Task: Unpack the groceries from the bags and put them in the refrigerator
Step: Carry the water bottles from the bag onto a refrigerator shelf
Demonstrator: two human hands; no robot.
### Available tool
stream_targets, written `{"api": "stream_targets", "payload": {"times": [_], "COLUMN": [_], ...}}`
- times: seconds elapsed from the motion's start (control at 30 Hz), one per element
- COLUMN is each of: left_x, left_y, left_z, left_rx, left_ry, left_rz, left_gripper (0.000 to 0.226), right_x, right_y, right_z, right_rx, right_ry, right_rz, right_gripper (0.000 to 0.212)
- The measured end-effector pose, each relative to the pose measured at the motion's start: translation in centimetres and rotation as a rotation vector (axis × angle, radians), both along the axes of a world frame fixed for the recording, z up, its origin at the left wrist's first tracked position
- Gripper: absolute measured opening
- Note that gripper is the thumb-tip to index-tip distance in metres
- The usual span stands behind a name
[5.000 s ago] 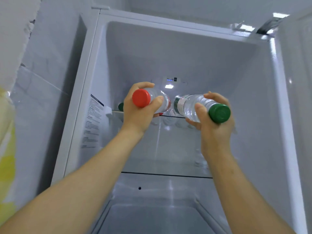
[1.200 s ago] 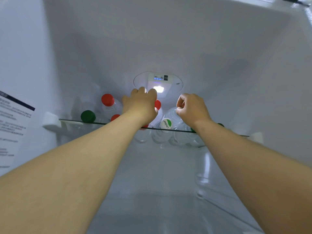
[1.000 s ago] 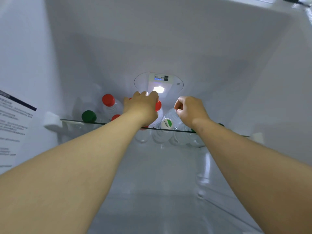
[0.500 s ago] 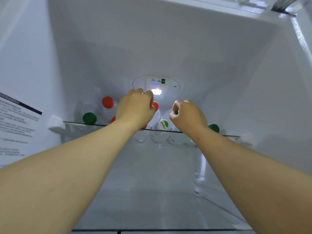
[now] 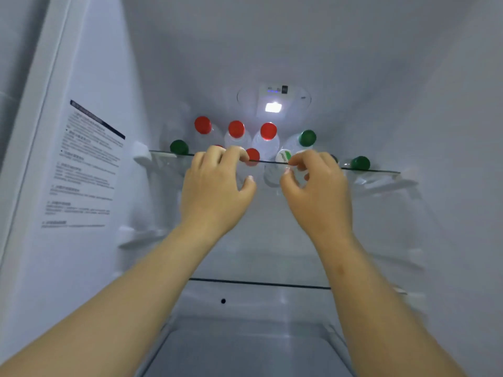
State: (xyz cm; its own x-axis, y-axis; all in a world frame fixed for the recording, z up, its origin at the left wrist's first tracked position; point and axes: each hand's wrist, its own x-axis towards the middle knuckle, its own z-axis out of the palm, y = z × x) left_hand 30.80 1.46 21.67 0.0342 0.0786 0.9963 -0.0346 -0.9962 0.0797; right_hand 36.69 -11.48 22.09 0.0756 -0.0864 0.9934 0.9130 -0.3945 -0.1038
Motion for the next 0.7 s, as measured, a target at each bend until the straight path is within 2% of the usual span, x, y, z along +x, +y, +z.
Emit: {"api": "stream_targets", "payload": {"times": [0.17,0.37,0.53,0.7], "left_x": [-1.0,-1.4,-1.0,0.1], "left_y": [0.4,-0.4,-1.3,-2.5], "left_z": [-6.1,-12.2,-17.4,-23.2], "left_rx": [0.022,0.005,-0.026,-0.086], "left_ry": [0.05,0.125,0.205,0.304], "left_rz": [0.042,0.029,0.02,-0.026], "left_gripper": [0.038,0.033,0.033,0.033], "right_x": [0.1,0.3,0.4,1.0], "right_y": [-0.1,-0.1,-1.1,-2.6], "right_z": [-7.3,-13.7,-18.6,-24.2], "right_rx": [-0.118,-0.095,-0.144,-0.27], "right_ry": [0.15,0.115,0.158,0.323], "right_rz": [-0.002,-0.006,0.008,0.003], "right_gripper": [0.022,0.026,0.029,0.031]}}
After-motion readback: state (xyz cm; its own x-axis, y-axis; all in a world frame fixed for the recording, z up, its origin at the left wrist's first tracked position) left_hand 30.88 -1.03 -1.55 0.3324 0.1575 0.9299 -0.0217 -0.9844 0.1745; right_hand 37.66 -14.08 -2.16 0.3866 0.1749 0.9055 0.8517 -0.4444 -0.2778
